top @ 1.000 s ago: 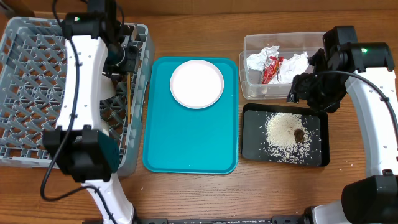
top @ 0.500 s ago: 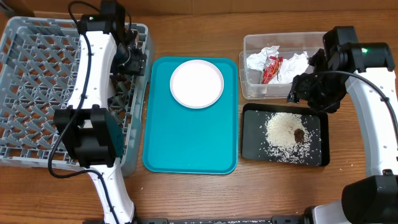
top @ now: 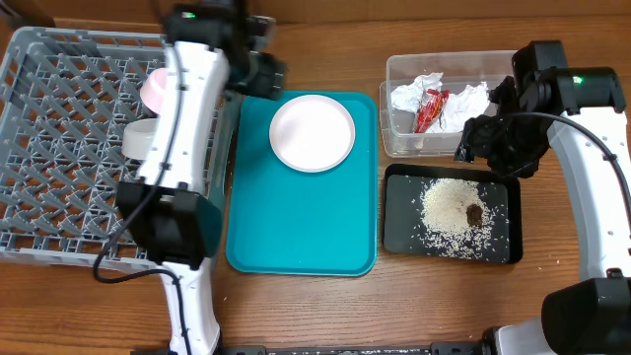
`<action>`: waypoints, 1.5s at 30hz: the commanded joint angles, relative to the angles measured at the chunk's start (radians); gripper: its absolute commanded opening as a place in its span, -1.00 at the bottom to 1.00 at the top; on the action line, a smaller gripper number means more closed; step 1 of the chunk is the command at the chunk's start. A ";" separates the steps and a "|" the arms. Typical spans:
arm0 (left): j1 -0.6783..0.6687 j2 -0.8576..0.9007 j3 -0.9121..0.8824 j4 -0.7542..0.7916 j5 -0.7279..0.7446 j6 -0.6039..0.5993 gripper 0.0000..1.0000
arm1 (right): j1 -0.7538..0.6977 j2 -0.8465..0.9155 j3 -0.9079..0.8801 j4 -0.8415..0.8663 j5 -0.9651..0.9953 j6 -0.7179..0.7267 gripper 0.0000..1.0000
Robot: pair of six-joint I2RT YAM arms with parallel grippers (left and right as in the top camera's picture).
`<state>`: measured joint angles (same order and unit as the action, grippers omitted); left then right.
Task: Sort waste into correct bins and load items into the dishwasher
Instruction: 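Reach the left gripper to the rim of the white plate, then grasp the white plate rim with the left gripper and tilt it up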
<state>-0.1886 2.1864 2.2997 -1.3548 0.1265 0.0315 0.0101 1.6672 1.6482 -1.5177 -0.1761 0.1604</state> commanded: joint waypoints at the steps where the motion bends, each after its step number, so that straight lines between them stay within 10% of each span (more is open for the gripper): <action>1: -0.078 0.002 0.016 0.026 0.024 -0.001 0.63 | 0.002 -0.021 0.021 0.012 -0.001 -0.001 0.39; 28: -0.343 0.002 -0.611 0.456 -0.143 0.061 0.35 | 0.002 -0.021 0.021 0.028 -0.001 -0.001 0.39; 33: -0.343 0.002 -0.700 0.488 -0.167 0.088 0.11 | 0.002 -0.021 0.021 0.028 -0.001 -0.001 0.39; 39: -0.343 0.002 -0.718 0.484 -0.209 0.092 -0.85 | 0.002 -0.021 0.021 0.027 -0.001 -0.001 0.39; 45: -0.343 0.000 -0.628 0.438 -0.209 0.053 -0.92 | 0.002 -0.021 0.021 0.019 -0.001 -0.001 0.39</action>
<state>-0.5308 2.1685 1.6207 -0.8776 -0.0898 0.1253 0.0101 1.6672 1.6482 -1.4960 -0.1761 0.1600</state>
